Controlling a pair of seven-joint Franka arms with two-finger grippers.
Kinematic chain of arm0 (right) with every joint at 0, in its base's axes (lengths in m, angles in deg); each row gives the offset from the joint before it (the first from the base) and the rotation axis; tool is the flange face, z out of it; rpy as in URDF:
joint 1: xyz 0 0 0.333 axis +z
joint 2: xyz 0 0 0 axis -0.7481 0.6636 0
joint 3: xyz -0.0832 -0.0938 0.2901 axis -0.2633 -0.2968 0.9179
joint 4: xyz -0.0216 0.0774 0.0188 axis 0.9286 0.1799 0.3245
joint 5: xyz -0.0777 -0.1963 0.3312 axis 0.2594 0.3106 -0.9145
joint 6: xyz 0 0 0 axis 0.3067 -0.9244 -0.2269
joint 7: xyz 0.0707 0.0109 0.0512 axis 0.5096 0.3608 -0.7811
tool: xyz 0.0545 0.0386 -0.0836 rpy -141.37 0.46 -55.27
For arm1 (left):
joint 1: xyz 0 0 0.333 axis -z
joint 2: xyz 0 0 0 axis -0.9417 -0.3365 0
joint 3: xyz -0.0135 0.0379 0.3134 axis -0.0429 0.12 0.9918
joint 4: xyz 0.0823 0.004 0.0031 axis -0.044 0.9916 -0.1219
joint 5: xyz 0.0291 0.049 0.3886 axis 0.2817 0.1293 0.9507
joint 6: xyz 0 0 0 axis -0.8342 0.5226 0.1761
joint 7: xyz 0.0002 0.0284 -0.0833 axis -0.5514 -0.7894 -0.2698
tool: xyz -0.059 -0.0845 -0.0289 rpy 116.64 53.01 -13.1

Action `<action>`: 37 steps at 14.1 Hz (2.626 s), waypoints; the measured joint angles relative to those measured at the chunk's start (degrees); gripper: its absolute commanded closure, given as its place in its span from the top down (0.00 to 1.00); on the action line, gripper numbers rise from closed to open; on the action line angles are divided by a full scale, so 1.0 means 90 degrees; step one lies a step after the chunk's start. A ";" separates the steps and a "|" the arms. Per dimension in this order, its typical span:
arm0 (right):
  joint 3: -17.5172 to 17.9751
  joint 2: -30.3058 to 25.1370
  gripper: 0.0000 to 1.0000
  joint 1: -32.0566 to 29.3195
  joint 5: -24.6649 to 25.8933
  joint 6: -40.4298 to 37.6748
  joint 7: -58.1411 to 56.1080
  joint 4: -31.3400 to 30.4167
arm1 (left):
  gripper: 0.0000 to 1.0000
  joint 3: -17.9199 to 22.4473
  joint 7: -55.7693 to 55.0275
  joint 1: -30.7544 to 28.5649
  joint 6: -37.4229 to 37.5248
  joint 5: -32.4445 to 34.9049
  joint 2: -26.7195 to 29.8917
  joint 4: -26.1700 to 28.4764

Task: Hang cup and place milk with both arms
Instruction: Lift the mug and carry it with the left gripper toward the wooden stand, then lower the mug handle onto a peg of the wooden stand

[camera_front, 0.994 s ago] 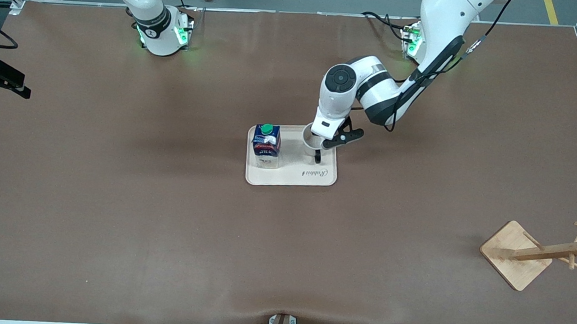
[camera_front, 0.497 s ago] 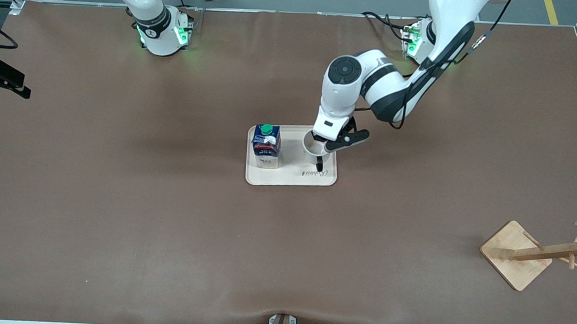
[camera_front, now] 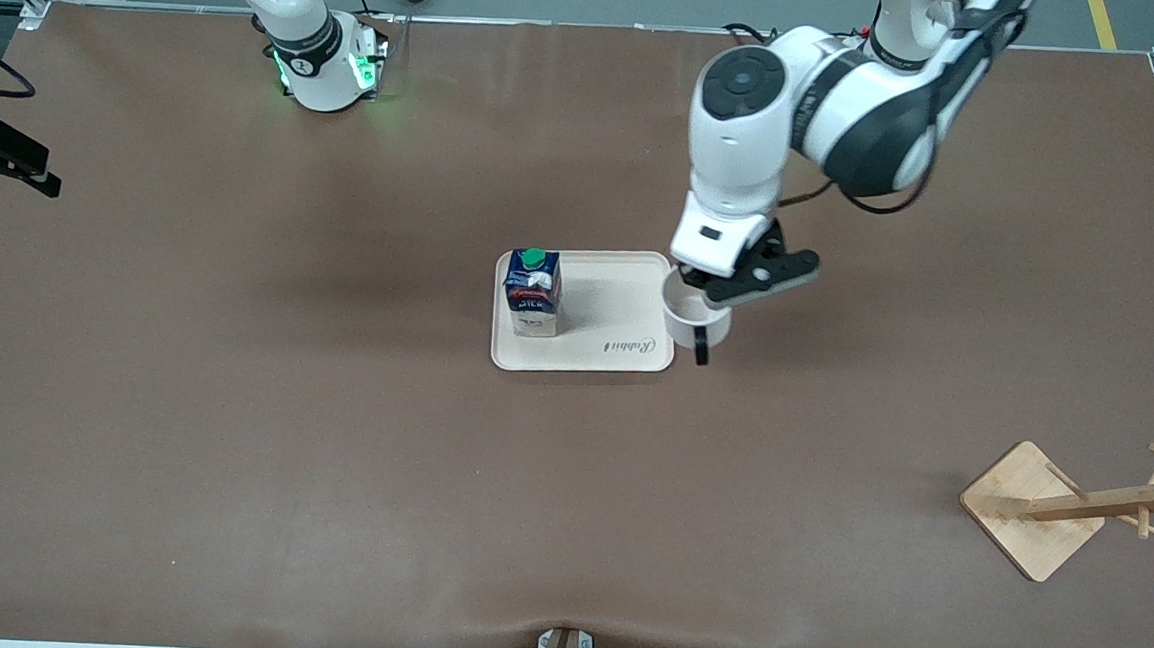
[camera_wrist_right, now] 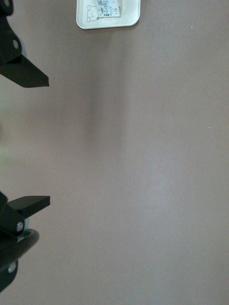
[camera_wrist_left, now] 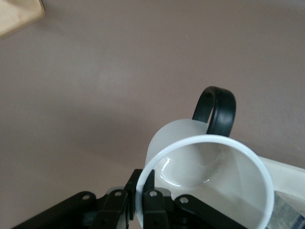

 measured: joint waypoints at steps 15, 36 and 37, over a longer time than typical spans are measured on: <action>-0.0002 0.0000 1.00 -0.0001 0.0000 -0.0015 0.0000 -0.0001 | 0.00 0.0001 0.4920 -0.2578 0.1052 -0.0343 0.0191 -0.0922; -0.0011 0.0000 1.00 -0.0003 0.0000 -0.0028 0.0001 -0.0001 | 0.00 0.0047 0.8991 -0.4690 0.0657 -0.1057 -0.0649 -0.1913; -0.0012 0.0000 1.00 -0.0004 0.0000 -0.0029 0.0001 -0.0001 | 0.00 0.0048 0.8991 -0.4763 0.0633 -0.1087 -0.0695 -0.1913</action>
